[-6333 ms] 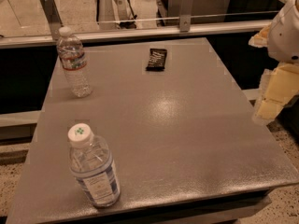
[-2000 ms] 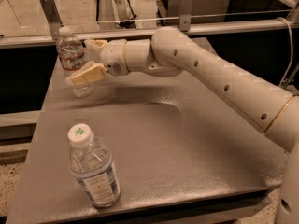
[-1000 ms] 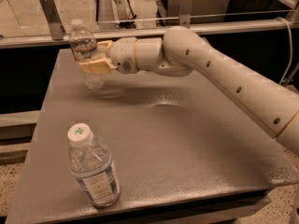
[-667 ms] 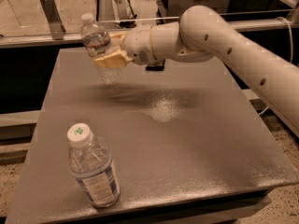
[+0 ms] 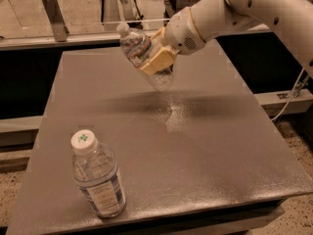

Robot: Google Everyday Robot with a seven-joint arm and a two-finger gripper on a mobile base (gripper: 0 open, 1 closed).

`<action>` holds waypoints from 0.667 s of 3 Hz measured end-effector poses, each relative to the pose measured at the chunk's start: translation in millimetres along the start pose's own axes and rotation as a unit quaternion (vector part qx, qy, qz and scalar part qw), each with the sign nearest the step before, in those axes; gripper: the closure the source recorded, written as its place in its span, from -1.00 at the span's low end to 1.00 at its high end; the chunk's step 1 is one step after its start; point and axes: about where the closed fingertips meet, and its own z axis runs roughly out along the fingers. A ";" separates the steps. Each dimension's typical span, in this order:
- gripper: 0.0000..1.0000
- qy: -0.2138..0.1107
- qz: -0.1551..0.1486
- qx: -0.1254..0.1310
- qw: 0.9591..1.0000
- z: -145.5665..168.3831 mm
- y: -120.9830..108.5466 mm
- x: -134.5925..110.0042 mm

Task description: Knock water bottle over

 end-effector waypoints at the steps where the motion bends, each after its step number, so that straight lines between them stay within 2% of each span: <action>1: 1.00 0.088 -0.006 -0.048 0.995 -24.5 25.5 32.2; 2: 1.00 0.162 -0.021 -0.108 0.981 -34.5 55.8 56.3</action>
Offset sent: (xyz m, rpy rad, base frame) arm -0.0902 -0.0907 -0.0541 -0.5667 0.2033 0.2307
